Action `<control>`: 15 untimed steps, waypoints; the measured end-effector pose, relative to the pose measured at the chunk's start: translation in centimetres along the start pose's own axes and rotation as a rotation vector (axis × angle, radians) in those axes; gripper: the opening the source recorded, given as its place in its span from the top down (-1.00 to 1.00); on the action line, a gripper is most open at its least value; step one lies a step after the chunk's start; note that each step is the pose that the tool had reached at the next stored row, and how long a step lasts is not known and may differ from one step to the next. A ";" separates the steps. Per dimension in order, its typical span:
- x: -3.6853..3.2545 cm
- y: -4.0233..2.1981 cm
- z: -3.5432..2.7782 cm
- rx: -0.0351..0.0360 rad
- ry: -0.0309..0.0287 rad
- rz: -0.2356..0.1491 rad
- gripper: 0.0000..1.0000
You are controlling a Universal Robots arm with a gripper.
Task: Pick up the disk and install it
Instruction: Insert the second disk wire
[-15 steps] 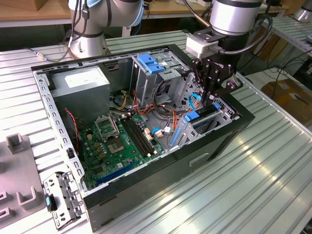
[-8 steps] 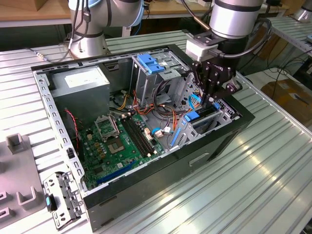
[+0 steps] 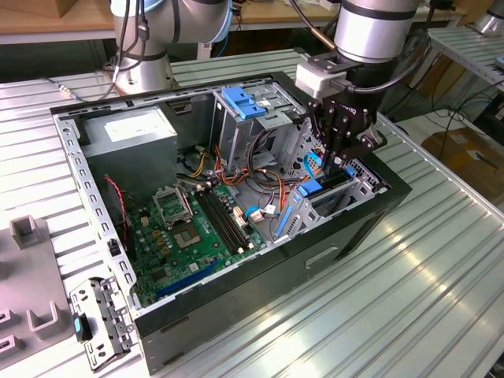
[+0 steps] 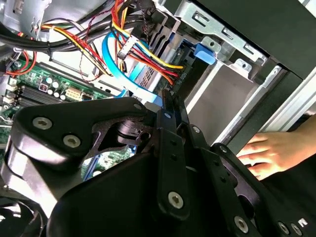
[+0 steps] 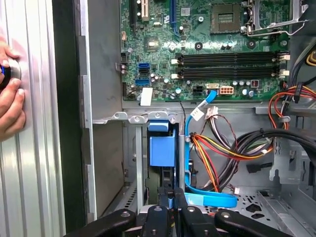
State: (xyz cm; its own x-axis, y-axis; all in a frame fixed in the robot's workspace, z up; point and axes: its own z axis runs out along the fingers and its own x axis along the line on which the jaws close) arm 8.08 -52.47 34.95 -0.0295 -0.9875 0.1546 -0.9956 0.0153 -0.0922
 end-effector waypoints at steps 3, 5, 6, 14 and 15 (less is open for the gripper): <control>-0.07 -0.01 0.06 -0.0016 0.0009 0.010 0.67; -0.19 -0.02 0.08 -0.0016 0.0007 0.010 0.67; -0.23 -0.02 0.11 -0.0013 0.0003 0.007 0.67; 0.30 -0.05 0.19 -0.0017 -0.0875 0.002 0.67; 0.41 -0.06 0.19 -0.0019 -0.0937 0.003 0.67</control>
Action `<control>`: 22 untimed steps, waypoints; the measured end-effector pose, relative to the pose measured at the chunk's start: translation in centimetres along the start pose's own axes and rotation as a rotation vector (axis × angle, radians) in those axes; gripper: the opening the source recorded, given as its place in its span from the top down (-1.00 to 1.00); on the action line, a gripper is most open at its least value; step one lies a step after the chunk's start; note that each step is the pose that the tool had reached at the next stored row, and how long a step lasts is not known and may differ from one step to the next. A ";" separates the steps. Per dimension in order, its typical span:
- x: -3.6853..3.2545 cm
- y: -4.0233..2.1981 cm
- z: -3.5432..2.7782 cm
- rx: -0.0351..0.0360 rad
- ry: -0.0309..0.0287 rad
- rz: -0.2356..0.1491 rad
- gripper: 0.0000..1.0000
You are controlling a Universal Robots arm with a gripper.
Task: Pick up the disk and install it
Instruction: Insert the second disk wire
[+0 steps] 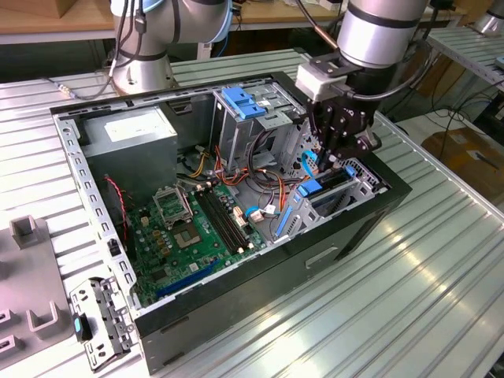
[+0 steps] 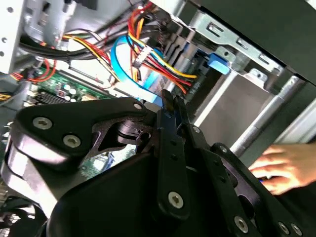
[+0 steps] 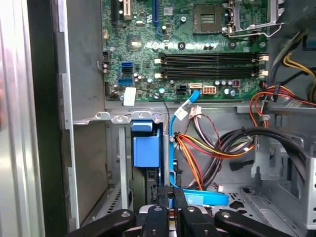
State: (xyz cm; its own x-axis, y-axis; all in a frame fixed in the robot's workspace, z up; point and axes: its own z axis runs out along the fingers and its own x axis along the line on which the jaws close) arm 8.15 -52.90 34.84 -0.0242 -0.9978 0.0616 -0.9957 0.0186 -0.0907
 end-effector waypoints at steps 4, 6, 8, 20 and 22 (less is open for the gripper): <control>0.39 -0.22 -0.34 -0.0002 -0.0090 0.001 0.67; 0.74 -0.27 -0.30 -0.0002 -0.0092 0.001 0.67; 1.25 -0.28 -0.23 -0.0002 -0.0091 0.001 0.67; 2.19 -0.30 -0.16 -0.0012 -0.0459 0.004 0.67; 2.23 -0.30 -0.13 -0.0013 -0.0501 0.004 0.67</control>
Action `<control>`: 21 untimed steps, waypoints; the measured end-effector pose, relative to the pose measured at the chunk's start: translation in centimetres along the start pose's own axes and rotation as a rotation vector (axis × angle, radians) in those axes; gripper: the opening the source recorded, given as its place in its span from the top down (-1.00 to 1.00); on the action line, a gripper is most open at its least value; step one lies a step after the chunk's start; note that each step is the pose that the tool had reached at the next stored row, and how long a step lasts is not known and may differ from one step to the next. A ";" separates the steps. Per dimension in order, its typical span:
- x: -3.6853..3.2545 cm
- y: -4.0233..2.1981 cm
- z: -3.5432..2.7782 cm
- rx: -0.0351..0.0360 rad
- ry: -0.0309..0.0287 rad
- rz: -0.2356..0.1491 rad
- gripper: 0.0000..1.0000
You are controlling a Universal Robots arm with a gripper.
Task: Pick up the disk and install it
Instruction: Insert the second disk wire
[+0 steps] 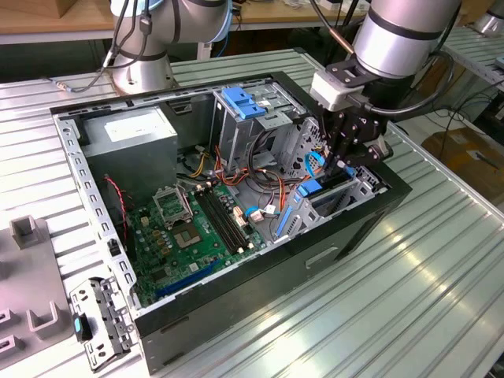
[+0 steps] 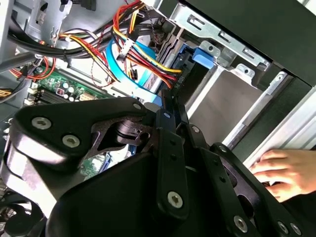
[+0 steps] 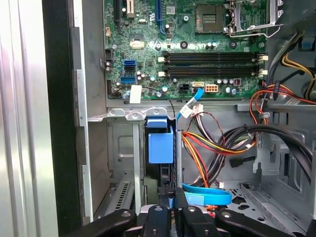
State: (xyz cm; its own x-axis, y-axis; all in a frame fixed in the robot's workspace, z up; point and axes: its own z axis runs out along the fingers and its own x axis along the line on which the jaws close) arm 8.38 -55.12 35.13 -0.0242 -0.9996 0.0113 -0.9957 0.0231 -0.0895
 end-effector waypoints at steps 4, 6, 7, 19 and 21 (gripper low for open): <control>0.00 0.03 0.31 -0.0001 0.0001 0.000 0.67; 0.00 0.05 0.41 0.0000 0.0000 0.000 0.67; 0.00 0.06 0.46 0.0000 0.0001 0.000 0.67; 0.00 0.08 0.47 0.0060 -0.0002 0.000 0.67; 0.00 0.12 0.63 0.0060 -0.0002 0.000 0.67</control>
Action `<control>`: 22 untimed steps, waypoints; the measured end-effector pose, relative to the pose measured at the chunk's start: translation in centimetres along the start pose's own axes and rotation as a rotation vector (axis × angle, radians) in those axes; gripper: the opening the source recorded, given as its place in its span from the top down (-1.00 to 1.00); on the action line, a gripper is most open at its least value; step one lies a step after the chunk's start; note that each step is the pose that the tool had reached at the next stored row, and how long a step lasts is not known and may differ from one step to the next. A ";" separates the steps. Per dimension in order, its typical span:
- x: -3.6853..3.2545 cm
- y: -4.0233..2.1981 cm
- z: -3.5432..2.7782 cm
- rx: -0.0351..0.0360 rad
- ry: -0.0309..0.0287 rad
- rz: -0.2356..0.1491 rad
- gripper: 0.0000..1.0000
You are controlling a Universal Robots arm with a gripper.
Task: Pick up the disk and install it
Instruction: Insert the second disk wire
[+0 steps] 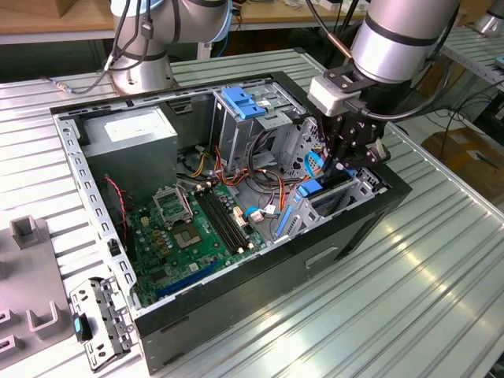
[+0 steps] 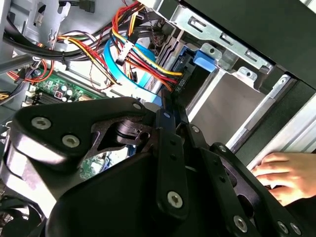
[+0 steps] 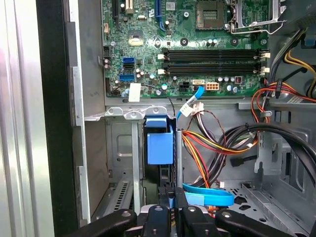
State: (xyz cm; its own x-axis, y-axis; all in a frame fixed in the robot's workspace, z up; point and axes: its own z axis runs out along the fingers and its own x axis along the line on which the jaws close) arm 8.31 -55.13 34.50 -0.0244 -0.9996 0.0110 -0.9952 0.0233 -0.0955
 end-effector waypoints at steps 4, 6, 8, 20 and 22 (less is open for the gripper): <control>0.04 0.10 0.64 -0.0003 0.0014 0.000 0.67; 0.05 0.14 1.07 -0.0002 0.0008 0.000 0.67; 0.18 0.12 0.96 -0.0003 0.0053 0.000 0.67; 0.14 -0.21 -1.77 0.0491 -0.0011 0.001 0.55; 0.13 -0.20 -1.73 0.0492 -0.0009 0.001 0.79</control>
State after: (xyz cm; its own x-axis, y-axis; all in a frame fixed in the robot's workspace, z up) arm 8.35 -55.24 36.23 -0.0250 -0.9996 0.0100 -0.9893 0.0232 -0.1443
